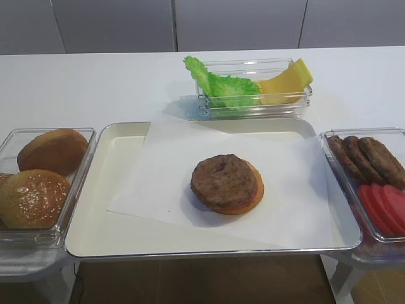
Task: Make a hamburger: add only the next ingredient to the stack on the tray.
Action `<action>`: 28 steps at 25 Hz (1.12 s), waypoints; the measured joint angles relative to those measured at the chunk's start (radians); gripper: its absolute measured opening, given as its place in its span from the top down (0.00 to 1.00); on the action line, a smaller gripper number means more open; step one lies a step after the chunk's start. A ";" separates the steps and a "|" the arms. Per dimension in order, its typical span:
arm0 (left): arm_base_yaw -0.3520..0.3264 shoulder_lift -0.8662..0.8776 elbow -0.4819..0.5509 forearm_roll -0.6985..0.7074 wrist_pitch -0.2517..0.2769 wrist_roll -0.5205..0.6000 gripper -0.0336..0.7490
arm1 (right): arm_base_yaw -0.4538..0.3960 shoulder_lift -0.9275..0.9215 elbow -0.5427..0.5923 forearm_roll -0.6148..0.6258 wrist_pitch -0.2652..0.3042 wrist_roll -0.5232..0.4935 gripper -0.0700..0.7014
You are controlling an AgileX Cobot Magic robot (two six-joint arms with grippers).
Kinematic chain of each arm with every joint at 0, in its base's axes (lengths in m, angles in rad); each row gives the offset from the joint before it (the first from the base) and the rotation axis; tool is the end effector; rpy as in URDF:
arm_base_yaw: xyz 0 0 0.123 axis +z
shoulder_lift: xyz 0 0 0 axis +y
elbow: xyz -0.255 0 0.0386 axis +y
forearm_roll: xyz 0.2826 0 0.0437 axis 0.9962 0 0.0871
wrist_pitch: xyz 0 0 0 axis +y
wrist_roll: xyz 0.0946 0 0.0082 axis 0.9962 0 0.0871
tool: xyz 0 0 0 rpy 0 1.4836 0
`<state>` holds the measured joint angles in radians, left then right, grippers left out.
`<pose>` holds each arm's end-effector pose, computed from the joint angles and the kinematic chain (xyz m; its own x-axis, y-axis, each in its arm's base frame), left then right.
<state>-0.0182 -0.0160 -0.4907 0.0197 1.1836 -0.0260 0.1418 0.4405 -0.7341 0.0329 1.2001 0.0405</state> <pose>0.0492 0.0008 0.2800 -0.5559 -0.0084 -0.8312 -0.0073 1.0000 -0.0053 0.1069 0.0182 0.3209 -0.7307 -0.0514 -0.6808 -0.1239 0.9906 0.0581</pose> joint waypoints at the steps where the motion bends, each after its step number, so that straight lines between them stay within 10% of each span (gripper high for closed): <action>1: 0.000 0.000 0.000 0.000 0.000 0.000 0.42 | 0.000 -0.034 0.008 0.000 0.007 0.000 0.32; 19: 0.000 0.000 0.000 0.000 0.000 0.000 0.42 | 0.000 -0.458 0.199 0.023 0.033 -0.065 0.32; 28: 0.000 0.000 0.000 0.000 0.000 0.000 0.42 | 0.000 -0.459 0.244 0.023 -0.063 -0.091 0.32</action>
<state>-0.0182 -0.0160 -0.4907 0.0197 1.1836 -0.0260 0.1418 -0.0181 -0.4902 0.0563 1.1373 -0.0509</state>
